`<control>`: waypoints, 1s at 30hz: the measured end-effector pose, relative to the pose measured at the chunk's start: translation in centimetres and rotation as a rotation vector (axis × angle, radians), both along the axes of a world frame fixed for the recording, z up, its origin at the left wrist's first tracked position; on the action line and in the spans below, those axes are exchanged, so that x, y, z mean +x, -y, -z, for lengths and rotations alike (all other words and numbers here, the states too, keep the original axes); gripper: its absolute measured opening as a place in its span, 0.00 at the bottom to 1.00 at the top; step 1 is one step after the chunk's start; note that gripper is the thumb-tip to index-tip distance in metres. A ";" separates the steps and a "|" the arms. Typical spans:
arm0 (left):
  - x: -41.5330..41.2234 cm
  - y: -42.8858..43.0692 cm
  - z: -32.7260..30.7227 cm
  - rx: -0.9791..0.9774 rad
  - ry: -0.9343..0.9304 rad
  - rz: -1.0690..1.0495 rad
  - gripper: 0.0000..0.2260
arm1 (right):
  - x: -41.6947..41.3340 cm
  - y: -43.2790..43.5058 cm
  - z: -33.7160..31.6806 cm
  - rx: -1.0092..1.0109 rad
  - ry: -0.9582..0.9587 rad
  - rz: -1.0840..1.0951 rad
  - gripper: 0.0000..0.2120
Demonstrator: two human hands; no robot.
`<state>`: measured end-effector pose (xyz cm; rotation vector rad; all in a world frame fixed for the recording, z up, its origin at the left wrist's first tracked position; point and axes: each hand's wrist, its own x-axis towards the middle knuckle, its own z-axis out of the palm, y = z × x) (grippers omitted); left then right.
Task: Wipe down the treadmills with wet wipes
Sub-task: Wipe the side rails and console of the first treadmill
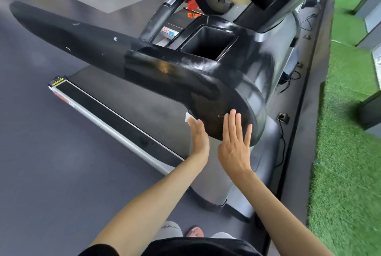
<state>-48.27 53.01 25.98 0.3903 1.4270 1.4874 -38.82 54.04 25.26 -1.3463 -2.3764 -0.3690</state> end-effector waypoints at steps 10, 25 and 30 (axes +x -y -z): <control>0.1 1.3 -0.1 0.132 -0.126 0.118 0.25 | 0.3 -0.3 -0.1 -0.019 0.015 -0.018 0.37; -0.8 -0.2 1.9 0.011 -0.422 0.201 0.39 | 1.5 -0.6 0.4 0.013 0.105 -0.075 0.38; 0.8 1.2 0.5 0.089 -0.535 0.138 0.25 | 1.1 -0.4 0.2 -0.017 0.061 -0.072 0.33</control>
